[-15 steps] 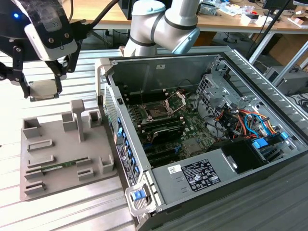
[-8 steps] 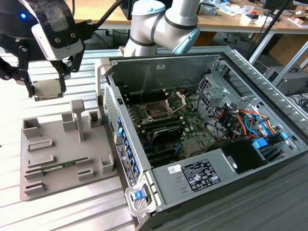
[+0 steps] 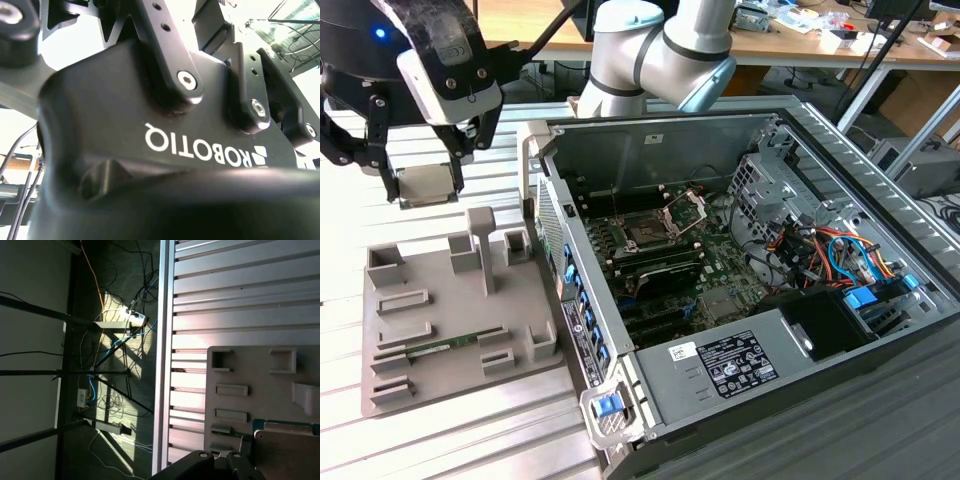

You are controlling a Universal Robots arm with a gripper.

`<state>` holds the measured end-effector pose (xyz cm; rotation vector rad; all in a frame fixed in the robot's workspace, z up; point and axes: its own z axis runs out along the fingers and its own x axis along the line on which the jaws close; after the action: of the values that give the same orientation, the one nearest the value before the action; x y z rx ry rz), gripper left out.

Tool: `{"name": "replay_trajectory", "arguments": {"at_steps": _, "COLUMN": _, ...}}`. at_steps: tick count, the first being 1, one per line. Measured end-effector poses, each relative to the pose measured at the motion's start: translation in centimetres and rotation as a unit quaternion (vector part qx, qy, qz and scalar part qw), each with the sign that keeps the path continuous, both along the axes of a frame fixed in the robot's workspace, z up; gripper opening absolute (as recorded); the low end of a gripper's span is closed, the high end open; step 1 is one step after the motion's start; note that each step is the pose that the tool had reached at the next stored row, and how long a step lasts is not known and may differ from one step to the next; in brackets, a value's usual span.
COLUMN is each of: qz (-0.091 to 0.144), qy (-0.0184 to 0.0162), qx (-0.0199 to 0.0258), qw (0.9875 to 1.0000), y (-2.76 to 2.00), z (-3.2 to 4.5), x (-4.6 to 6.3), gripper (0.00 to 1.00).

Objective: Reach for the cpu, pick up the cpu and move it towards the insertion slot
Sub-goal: 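Pick up the cpu and move it towards the insertion slot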

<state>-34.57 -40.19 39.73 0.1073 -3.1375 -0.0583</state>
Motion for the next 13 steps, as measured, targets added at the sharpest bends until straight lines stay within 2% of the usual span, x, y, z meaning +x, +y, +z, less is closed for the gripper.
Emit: {"name": "replay_trajectory", "arguments": {"at_steps": 13, "qz": 0.0, "qy": 0.0, "qx": 0.0, "qw": 1.0, "y": 0.0, "z": 0.0, "x": 0.95, "gripper": 0.55}}
